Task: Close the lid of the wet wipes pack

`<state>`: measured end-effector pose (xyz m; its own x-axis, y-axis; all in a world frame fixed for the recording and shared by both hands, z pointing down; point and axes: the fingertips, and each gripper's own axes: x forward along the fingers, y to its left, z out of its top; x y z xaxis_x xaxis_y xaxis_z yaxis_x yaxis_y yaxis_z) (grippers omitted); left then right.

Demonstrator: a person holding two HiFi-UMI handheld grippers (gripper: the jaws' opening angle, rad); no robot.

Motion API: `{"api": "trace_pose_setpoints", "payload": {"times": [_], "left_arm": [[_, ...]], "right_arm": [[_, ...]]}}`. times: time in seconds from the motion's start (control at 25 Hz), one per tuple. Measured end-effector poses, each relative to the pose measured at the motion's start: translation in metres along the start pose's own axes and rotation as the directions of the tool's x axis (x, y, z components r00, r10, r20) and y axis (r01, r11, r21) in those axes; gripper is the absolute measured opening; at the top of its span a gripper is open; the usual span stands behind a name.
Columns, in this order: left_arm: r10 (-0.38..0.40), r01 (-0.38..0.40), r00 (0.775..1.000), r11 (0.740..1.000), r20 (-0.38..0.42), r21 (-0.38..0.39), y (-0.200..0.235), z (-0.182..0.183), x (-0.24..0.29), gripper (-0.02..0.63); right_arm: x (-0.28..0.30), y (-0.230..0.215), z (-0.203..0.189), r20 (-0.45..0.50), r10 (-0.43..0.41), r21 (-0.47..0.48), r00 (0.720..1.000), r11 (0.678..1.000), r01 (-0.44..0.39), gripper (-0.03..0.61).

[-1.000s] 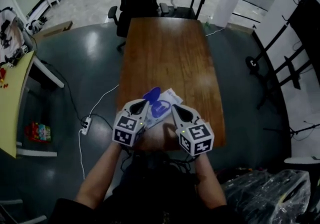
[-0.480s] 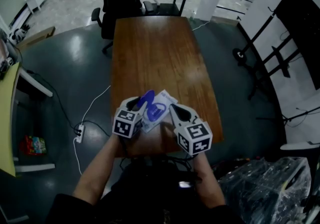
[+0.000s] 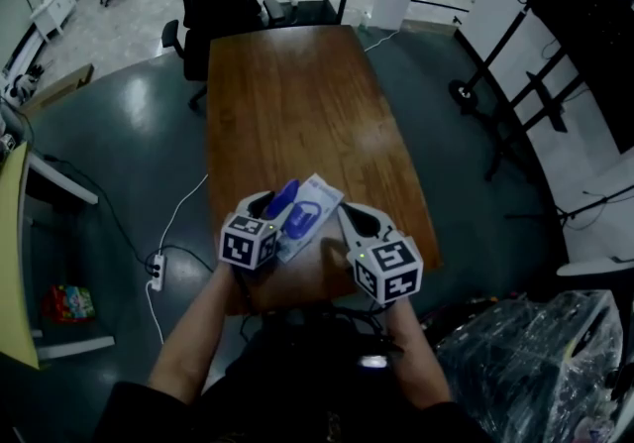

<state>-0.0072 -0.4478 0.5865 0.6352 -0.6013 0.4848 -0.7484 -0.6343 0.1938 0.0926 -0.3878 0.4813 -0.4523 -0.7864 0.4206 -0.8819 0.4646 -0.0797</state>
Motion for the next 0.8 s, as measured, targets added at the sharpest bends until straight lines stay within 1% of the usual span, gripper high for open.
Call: {"api": "trace_pose_setpoints", "payload": {"times": [0.16, 0.32, 0.52, 0.68, 0.8], "left_arm": [[-0.079, 0.079, 0.997, 0.997, -0.015, 0.019, -0.028, -0.005, 0.001, 0.184], [-0.143, 0.144, 0.987, 0.989, -0.071, 0.022, -0.048, -0.02, 0.008, 0.184], [-0.132, 0.138, 0.979, 0.99, -0.152, 0.026, -0.053, -0.046, 0.019, 0.182], [-0.13, 0.136, 0.966, 0.991, -0.222, 0.012, -0.056, -0.064, 0.03, 0.179], [-0.13, 0.141, 0.958, 0.99, -0.257, 0.024, -0.064, -0.067, 0.035, 0.179]], "right_arm": [[-0.001, -0.003, -0.003, 0.0, -0.003, 0.008, 1.0, 1.0, 0.003, 0.011], [-0.005, -0.006, -0.005, 0.003, -0.009, 0.012, 1.0, 1.0, 0.009, 0.011], [-0.013, -0.012, -0.011, 0.001, -0.03, 0.025, 1.0, 0.999, 0.03, 0.011], [-0.023, -0.021, -0.016, -0.002, -0.059, 0.037, 0.998, 0.998, 0.059, 0.011], [-0.031, -0.028, -0.02, -0.005, -0.079, 0.046, 0.997, 0.996, 0.079, 0.011]]}}
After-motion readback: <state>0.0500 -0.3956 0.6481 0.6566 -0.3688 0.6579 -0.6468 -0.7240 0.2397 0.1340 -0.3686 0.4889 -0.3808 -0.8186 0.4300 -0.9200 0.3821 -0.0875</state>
